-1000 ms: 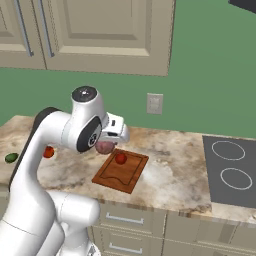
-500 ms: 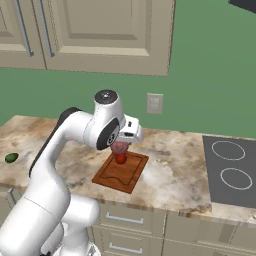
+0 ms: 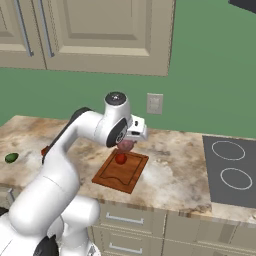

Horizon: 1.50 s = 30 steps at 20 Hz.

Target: Place the avocado, onion, tomato, and bell pepper on the cutting board.

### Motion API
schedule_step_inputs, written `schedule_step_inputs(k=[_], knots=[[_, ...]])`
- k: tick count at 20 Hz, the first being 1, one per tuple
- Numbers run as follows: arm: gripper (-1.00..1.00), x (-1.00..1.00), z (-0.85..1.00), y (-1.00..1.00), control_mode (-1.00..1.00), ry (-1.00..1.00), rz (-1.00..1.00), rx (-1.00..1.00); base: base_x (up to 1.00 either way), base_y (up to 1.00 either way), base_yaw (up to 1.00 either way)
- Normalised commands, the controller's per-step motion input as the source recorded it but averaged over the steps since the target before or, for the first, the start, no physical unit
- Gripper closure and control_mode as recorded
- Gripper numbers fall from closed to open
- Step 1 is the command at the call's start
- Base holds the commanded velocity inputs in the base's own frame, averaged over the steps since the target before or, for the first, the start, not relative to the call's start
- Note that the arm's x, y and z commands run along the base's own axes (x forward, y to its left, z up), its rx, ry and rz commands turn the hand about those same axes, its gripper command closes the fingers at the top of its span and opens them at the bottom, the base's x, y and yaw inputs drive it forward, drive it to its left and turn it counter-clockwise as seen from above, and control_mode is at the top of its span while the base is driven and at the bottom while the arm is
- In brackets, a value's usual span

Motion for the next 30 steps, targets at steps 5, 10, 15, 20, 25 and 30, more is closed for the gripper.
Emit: schedule_step_inputs(k=[5, 10, 15, 20, 25, 30], knots=[[1.00, 0.30, -0.39, -0.04, -1.00, 0.00, 0.00, 0.00, 0.00, 0.00, 0.00], [1.00, 0.30, -0.36, 0.00, -1.00, 0.04, 0.00, 0.00, 0.00, 0.00, 0.00], [1.00, 0.20, -0.24, 0.00, -1.00, 0.07, 0.00, 0.01, 0.00, 0.00, 0.00], [1.00, 0.00, -0.19, -0.01, -1.00, 0.09, 0.01, 0.03, 0.00, 0.00, 0.00], [1.00, 0.07, -0.25, -0.01, -1.00, 0.10, 0.00, 0.04, 0.00, 0.00, 0.00], [1.00, 0.12, -0.26, -0.06, -1.00, 0.06, 0.00, 0.03, 0.00, 0.00, 0.00]])
